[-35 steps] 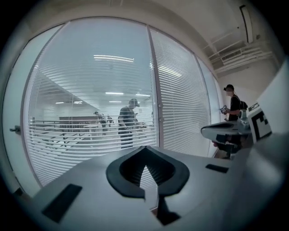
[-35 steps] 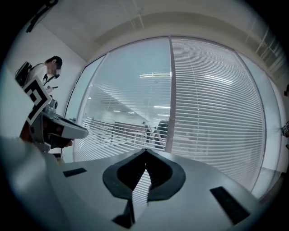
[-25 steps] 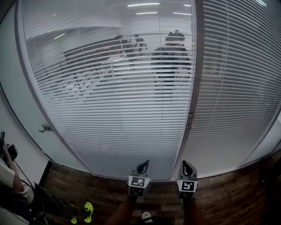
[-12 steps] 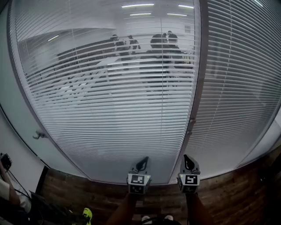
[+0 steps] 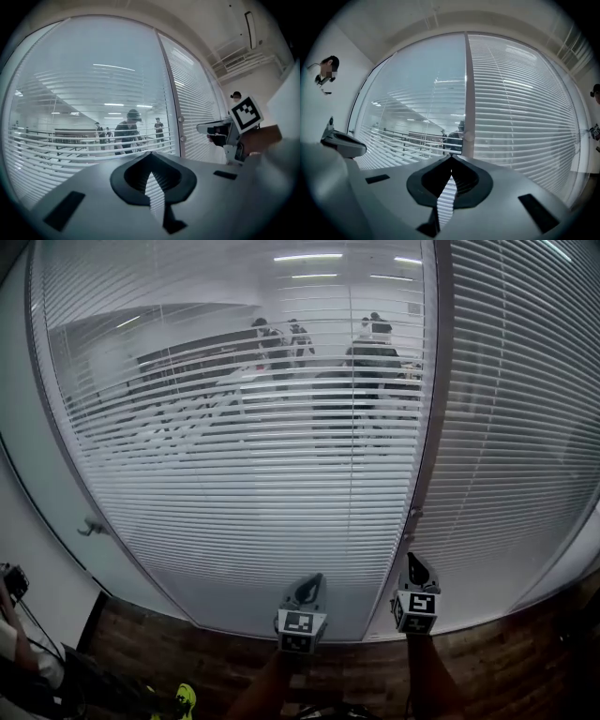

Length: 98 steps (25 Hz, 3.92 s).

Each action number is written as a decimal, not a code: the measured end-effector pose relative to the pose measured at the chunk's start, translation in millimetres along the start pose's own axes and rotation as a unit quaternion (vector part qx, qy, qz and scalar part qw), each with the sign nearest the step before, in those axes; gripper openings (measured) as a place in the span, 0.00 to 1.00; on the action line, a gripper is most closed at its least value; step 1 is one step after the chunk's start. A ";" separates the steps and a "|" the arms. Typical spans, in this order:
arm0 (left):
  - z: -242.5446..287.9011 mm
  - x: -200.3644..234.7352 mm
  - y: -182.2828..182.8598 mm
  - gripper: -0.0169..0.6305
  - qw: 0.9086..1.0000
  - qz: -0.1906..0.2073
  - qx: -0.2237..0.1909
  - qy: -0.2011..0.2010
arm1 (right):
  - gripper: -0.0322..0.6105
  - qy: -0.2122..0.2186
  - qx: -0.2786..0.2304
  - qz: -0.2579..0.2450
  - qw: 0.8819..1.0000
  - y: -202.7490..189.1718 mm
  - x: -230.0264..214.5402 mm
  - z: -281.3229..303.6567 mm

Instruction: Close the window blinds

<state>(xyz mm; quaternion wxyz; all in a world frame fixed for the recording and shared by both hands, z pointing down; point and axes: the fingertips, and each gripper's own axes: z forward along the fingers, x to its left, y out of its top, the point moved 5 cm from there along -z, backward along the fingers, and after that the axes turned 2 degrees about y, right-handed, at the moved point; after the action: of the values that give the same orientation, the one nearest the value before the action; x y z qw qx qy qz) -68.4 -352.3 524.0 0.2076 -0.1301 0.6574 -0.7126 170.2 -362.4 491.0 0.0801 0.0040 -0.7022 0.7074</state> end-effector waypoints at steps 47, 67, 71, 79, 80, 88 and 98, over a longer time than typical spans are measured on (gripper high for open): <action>23.0 -19.3 -23.6 0.03 1.000 -0.010 0.025 -0.011 | 0.24 -0.041 0.072 -0.657 0.750 32.4 -24.3 87.0; 10.9 -12.7 -28.0 0.03 0.999 -0.014 0.025 0.014 | 0.27 0.023 0.026 0.054 0.998 44.2 -52.1 85.8; 9.0 -10.5 -32.7 0.03 0.999 -0.012 0.032 0.018 | 0.24 0.024 0.028 0.071 0.997 46.5 -51.9 82.0; 6.6 -18.5 -13.8 0.03 1.000 -0.015 0.011 0.011 | 0.24 0.001 0.057 -0.208 0.976 47.8 -36.5 78.5; 6.2 -18.8 -15.7 0.03 1.000 -0.015 0.011 0.009 | 0.23 -0.006 0.063 -0.270 0.961 43.2 -33.2 78.5; 8.4 -15.1 -13.7 0.03 1.000 -0.016 0.013 0.005 | 0.24 0.004 0.079 -0.566 0.821 34.2 -18.3 84.7; 10.4 -21.9 -8.9 0.03 1.000 -0.026 0.005 -0.009 | 0.24 0.002 0.074 -0.595 0.800 31.3 -25.7 87.4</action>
<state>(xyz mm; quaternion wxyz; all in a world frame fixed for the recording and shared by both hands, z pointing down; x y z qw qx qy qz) -45.4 -350.8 535.8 0.1955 -0.1530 0.6479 -0.7201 182.6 -452.1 458.1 0.4858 0.4259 -0.5074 0.5702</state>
